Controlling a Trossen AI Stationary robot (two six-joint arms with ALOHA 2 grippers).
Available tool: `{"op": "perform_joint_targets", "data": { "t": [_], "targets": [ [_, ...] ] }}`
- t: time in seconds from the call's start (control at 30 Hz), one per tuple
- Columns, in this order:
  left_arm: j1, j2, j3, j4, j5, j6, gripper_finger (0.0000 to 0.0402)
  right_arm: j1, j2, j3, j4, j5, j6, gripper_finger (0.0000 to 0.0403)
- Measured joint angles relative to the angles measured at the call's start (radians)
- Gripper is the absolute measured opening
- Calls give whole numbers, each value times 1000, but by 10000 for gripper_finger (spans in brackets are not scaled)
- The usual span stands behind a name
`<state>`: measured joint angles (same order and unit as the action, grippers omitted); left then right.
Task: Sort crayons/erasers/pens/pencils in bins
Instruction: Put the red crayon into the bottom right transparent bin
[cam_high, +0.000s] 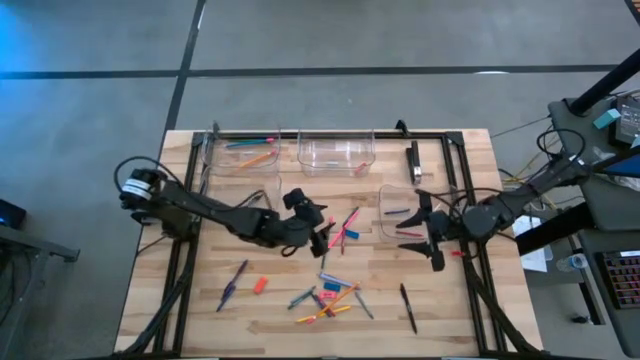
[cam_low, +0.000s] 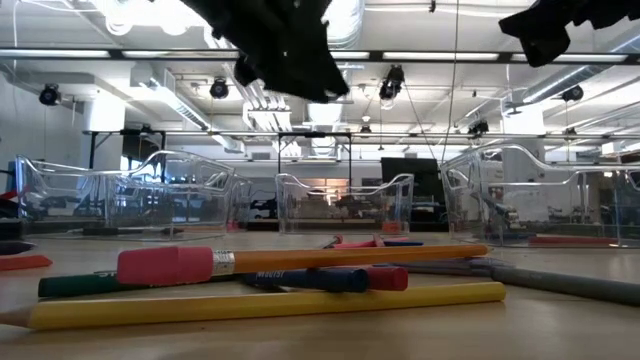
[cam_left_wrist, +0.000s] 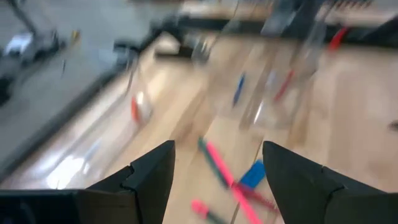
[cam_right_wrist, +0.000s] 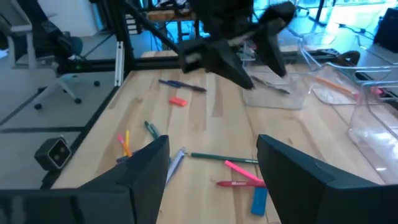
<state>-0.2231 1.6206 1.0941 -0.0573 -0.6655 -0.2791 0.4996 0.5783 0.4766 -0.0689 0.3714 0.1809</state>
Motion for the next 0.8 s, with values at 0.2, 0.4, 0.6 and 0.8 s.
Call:
{"op": "perform_joint_targets", "data": {
  "t": [0.2,0.4,0.6,0.8],
  "targets": [
    [41,87,88,-160,29,-110,226,5,64,25,1,5,0,231],
    [69,145,99,-161,110,-108,226,5,138,58,0,5,14,231],
    [104,178,98,-162,136,-157,226,7,204,86,-1,5,1,231],
    [121,241,145,-140,248,-146,226,7,236,101,-5,4,-9,231]
  ]
}}
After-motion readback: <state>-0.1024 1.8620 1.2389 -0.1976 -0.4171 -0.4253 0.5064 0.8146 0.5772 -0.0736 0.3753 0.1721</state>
